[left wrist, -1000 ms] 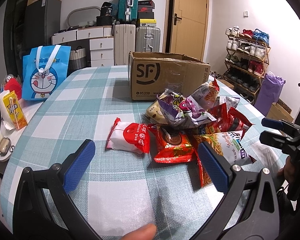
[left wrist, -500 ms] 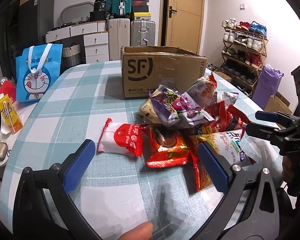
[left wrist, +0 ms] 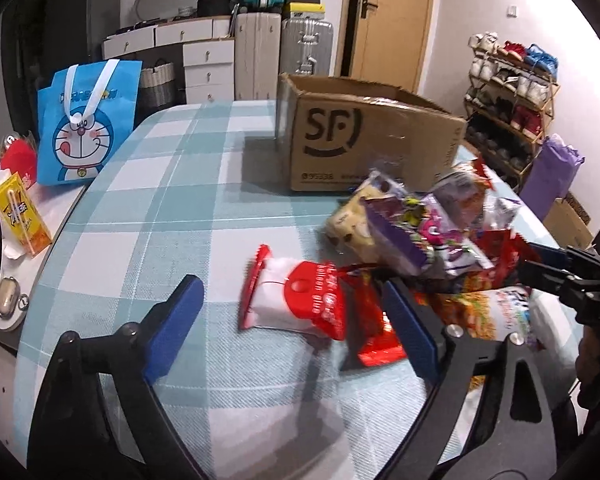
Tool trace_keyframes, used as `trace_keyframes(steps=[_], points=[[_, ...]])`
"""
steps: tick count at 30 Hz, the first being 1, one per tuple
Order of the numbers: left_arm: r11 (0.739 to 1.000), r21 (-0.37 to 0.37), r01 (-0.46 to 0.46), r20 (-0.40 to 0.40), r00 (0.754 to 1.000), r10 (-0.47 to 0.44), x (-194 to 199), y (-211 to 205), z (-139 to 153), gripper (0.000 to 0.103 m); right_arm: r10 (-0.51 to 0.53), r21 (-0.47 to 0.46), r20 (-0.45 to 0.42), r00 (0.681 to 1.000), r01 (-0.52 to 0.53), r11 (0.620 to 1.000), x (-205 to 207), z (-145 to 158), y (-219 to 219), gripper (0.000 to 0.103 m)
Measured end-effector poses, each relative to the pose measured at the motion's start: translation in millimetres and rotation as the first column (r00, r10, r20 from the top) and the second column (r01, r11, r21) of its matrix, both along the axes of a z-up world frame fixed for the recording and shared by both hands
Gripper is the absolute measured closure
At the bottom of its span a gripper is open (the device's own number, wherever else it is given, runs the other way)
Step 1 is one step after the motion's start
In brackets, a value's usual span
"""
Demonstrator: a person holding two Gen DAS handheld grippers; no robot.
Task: Organize snacks
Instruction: 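Grasp the white-red balloon glue bag with the left tool while the right tool grasps a red snack bag, then lift both held bags and carry them over the open cardboard box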
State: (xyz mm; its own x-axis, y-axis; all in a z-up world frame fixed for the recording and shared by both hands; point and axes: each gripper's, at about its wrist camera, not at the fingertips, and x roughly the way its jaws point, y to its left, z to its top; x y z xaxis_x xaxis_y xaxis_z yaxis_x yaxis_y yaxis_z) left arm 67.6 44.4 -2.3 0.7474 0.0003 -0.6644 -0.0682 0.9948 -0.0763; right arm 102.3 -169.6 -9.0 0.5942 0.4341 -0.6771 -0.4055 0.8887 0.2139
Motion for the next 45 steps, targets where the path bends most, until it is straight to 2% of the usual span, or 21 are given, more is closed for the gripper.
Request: trace_keyframes(steps=[6, 12, 15, 17, 19, 20, 23, 28, 34, 45], points=[[0.999, -0.026, -0.019, -0.091, 0.996, 0.016, 17.8, 8.5, -17.2, 0.014, 0.015, 0.007, -0.021, 1.0, -0.015, 1.0, 4.0, -4.7, 4.3, 0.055], [0.997, -0.058, -0.044, -0.153, 0.988, 0.034, 34.7, 13.2, -32.9, 0.015, 0.036, 0.023, -0.027, 0.999, -0.036, 0.999, 5.7, -7.8, 4.7, 0.057], [0.998, -0.047, -0.032, -0.171, 0.985, 0.023, 41.2, 11.5, -35.8, 0.021, 0.044, 0.038, -0.041, 0.998, -0.042, 0.998, 8.4, -9.5, 2.6, 0.057], [0.999, -0.049, -0.013, -0.173, 0.985, 0.004, 42.8, 8.5, -35.7, 0.035, 0.047, 0.041, -0.044, 0.998, -0.045, 0.998, 10.3, -10.0, 2.0, 0.06], [1.0, -0.031, -0.003, -0.17, 0.985, -0.002, 42.7, 4.2, -35.8, 0.045, 0.052, 0.046, -0.04, 0.998, -0.051, 0.998, 10.0, -9.5, 1.8, 0.065], [1.0, -0.025, 0.005, -0.168, 0.986, -0.009, 42.3, 2.2, -36.1, 0.049, 0.058, 0.051, -0.034, 0.998, -0.056, 0.997, 9.1, -8.9, 1.7, 0.071], [0.999, -0.043, 0.02, -0.159, 0.987, -0.027, 39.3, 0.7, -34.9, 0.055, 0.054, 0.06, -0.011, 0.999, -0.053, 0.997, 5.6, -6.3, -0.6, 0.077], [1.0, -0.019, 0.023, -0.13, 0.991, -0.025, 28.5, 0.2, -26.8, 0.057, 0.019, 0.072, 0.018, 1.0, -0.02, 0.997, 1.6, -1.7, -9.6, 0.078], [1.0, -0.029, 0.01, -0.07, 0.997, -0.012, 14.6, 6.1, -5.9, 0.057, -0.013, 0.108, 0.06, 0.998, 0.006, 0.994, -8.5, 9.7, -22.6, 0.08], [1.0, -0.021, 0.015, 0.03, 0.999, -0.014, -1.7, 1.2, 40.3, 0.057, -0.044, 0.146, 0.166, 0.985, 0.019, 0.989, -21.3, 52.5, -34.2, 0.08]])
